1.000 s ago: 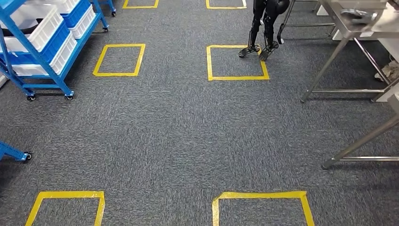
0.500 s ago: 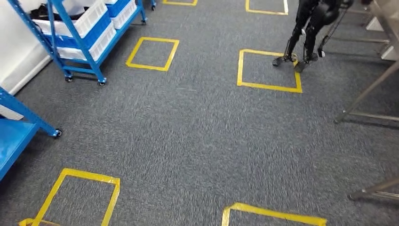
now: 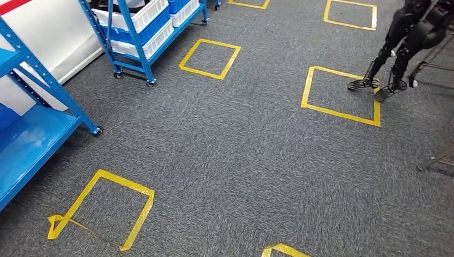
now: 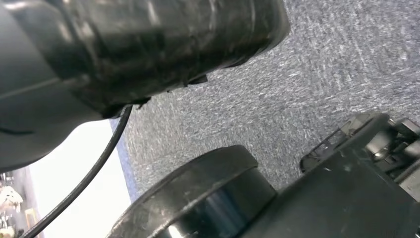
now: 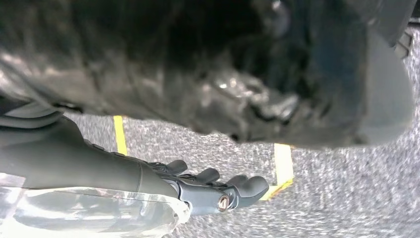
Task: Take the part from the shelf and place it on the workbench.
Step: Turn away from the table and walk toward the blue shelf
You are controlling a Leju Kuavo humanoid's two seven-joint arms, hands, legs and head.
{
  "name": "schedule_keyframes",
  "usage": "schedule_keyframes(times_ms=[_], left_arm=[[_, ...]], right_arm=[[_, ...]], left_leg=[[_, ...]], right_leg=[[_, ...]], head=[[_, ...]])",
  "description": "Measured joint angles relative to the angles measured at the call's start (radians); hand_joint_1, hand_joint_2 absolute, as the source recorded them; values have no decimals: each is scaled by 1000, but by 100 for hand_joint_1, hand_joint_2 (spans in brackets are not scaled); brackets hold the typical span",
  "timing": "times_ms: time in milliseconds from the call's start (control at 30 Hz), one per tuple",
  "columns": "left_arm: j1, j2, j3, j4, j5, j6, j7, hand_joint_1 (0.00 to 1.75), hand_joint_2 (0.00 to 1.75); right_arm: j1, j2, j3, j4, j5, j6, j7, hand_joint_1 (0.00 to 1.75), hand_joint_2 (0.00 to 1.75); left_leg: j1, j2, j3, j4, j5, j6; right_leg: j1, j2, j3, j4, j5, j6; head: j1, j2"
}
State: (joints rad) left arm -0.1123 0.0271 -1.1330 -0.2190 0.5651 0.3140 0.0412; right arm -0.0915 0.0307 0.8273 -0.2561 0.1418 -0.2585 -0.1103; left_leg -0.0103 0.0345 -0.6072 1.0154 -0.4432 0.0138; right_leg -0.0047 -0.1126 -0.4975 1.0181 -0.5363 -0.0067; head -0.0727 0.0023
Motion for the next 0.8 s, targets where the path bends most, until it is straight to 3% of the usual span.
schedule_keyframes(times_ms=[33,100,167,200,233,267,333,367,400,467,533,600,667,733,767,800], left_arm=[[4,0,0,0,0,0,0,0,0],[8,-2,0,0,1,0,1,0,0],[4,-3,0,0,1,1,4,0,0],[1,-3,0,0,2,2,4,0,0],[0,-4,0,0,4,4,5,0,0],[0,-6,0,0,7,6,5,0,0],[3,-10,0,0,15,12,5,0,0],[4,-12,0,0,18,14,5,0,0],[3,-13,0,0,21,16,5,0,0],[2,-15,0,0,25,19,5,0,0],[4,-17,0,0,29,20,6,0,0],[7,-18,0,0,30,20,6,0,0],[3,-20,0,0,31,20,6,0,0],[1,-22,0,0,32,19,5,0,0],[2,-23,0,0,34,19,5,0,0],[3,-24,0,0,36,18,5,0,0]], right_arm=[[-3,-1,5,0,0,0,1,0,0],[-7,-4,13,-2,0,2,3,0,0],[-5,-8,21,-2,0,6,5,0,0],[-3,-10,25,-2,1,9,6,0,0],[-1,-12,29,-2,2,10,8,0,0],[1,-14,32,-2,3,12,8,0,0],[2,-17,39,-2,5,18,10,0,0],[2,-18,43,-2,6,22,10,0,0],[1,-20,47,-2,8,26,11,0,0],[1,-22,52,-2,10,32,12,0,0],[1,-23,54,-1,13,34,13,0,0],[0,-24,56,-1,14,34,13,0,0],[1,-25,57,-1,15,34,13,0,0],[2,-27,60,-1,17,37,13,0,0],[2,-28,62,-1,19,39,14,0,0],[2,-29,63,-1,20,41,15,0,0]], left_leg=[[2,-10,4,-7,2,4],[9,-26,16,-24,7,12],[12,-43,21,-30,8,18],[12,-55,21,-29,8,21],[12,-68,21,-28,7,22],[13,-81,22,-26,5,22],[17,-110,23,-16,-1,15],[18,-122,20,-7,-6,10],[19,-135,14,5,-11,3],[21,-158,1,16,-14,-10],[26,-171,-5,17,-12,-21],[25,-134,-25,52,-31,-28],[23,-75,-79,159,-80,-33],[24,-51,-137,265,-113,-35],[24,-46,-144,277,-106,-35],[24,-41,-133,253,-83,-33]], right_leg=[[-1,2,4,1,-4,5],[-2,40,-9,40,-33,13],[-5,88,-66,152,-88,17],[-6,98,-101,213,-109,19],[-8,103,-126,252,-113,22],[-10,106,-137,259,-100,25],[-20,120,-111,173,-27,32],[-26,146,-90,117,1,34],[-30,173,-74,72,19,34],[-31,202,-64,44,18,26],[-27,178,-58,40,21,10],[-26,152,-49,32,25,-6],[-23,122,-45,28,24,-15],[-17,89,-43,28,20,-20],[-15,74,-41,28,17,-20],[-14,62,-38,28,14,-20]], head=[[0,0],[5,0],[10,0],[11,0],[12,0],[12,0],[13,0],[14,0],[15,0],[15,0],[14,0],[8,0],[1,0],[0,0],[0,0],[0,0]])
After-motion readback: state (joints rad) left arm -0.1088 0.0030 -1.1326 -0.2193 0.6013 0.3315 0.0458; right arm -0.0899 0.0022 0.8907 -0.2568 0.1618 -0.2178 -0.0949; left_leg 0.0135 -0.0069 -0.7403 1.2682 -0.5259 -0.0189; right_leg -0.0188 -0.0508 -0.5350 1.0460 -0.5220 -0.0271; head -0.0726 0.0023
